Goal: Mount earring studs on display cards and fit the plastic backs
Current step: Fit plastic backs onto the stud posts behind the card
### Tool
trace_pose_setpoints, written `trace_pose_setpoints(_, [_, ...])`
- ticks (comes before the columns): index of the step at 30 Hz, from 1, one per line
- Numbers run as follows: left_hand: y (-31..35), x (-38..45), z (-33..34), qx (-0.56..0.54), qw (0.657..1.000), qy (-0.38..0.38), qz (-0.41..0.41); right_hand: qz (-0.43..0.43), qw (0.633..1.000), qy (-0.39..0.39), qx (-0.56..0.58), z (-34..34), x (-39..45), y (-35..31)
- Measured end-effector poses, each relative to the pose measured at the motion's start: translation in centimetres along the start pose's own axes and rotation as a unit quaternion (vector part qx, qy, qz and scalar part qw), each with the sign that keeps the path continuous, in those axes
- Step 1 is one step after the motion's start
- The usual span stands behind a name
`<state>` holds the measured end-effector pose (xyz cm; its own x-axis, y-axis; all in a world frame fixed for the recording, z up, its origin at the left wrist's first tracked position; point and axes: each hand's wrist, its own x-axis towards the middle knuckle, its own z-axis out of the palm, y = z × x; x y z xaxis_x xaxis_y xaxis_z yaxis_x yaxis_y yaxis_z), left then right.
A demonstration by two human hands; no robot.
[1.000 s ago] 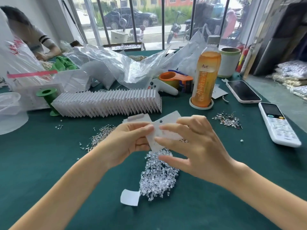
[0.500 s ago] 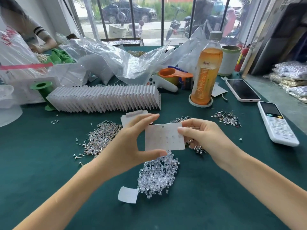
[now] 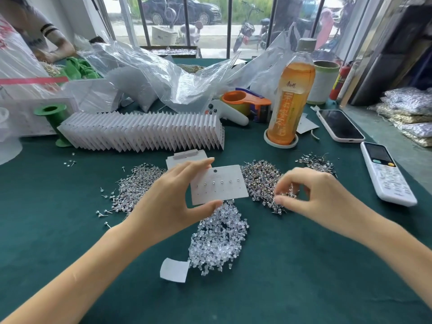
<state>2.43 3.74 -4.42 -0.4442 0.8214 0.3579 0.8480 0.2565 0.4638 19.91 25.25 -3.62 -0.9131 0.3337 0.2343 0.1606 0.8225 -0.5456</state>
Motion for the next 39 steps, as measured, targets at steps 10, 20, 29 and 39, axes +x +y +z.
trace_pose_setpoints(10, [0.5,-0.2,0.9,-0.005,1.000,-0.002,0.024,0.007,0.995,-0.004,-0.103,1.0,-2.1,0.4])
trace_pose_setpoints(20, [0.6,-0.6,1.4,-0.003,0.999,0.023,0.049,0.010,0.998,0.059,0.032,1.0,-1.6,-1.6])
trace_pose_setpoints(29, [1.0,-0.9,1.1,-0.038,0.997,0.022,0.068,-0.144,0.986,0.072,0.041,5.0,1.4,-7.3])
trace_pose_setpoints(39, [1.4,-0.8,0.9,-0.026,0.997,0.021,0.076,-0.254,0.963,0.095,0.013,6.3,1.9,-6.1])
